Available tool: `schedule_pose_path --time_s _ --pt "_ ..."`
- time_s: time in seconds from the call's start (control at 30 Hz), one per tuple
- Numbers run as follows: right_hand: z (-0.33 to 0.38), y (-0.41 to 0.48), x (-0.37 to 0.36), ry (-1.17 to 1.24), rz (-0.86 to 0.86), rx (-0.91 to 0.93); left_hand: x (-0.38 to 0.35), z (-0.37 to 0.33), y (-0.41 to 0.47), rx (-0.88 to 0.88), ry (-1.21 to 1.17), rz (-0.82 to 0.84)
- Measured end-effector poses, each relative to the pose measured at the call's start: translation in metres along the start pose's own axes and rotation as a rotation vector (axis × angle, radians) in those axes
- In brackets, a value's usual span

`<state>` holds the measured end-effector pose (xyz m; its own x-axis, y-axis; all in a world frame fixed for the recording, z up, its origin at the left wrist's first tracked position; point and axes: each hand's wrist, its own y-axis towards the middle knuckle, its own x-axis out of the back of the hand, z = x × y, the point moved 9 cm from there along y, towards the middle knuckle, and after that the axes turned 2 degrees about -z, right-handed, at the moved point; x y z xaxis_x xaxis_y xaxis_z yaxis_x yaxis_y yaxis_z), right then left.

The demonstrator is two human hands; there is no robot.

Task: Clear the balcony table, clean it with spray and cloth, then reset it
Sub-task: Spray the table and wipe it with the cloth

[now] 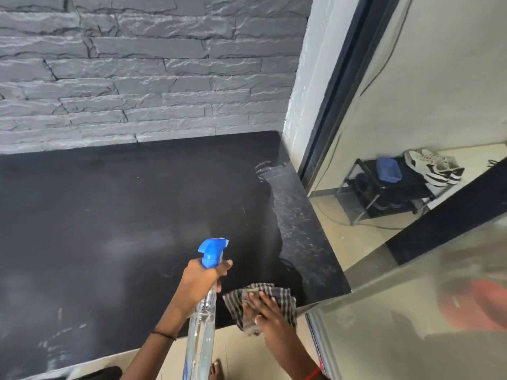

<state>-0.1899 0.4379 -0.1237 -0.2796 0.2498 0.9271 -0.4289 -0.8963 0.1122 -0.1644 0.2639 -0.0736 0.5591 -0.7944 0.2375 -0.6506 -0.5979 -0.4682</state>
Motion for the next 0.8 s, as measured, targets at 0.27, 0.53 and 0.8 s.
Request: schedule_pose_path --time_s 0.27,0.53,0.8 --pt "-0.076 -0.040 0.033 -0.124 0.040 -0.259 -0.086 -0.032 0.016 -0.050 0.218 0.246" --pt "-0.082 -0.035 0.046 -0.101 -0.269 -0.251 -0.165 -0.044 0.009 -0.114 0.421 0.476" --pt "-0.093 -0.039 0.023 -0.109 -0.081 -0.365 -0.190 -0.054 -0.003 -0.168 0.417 0.573"
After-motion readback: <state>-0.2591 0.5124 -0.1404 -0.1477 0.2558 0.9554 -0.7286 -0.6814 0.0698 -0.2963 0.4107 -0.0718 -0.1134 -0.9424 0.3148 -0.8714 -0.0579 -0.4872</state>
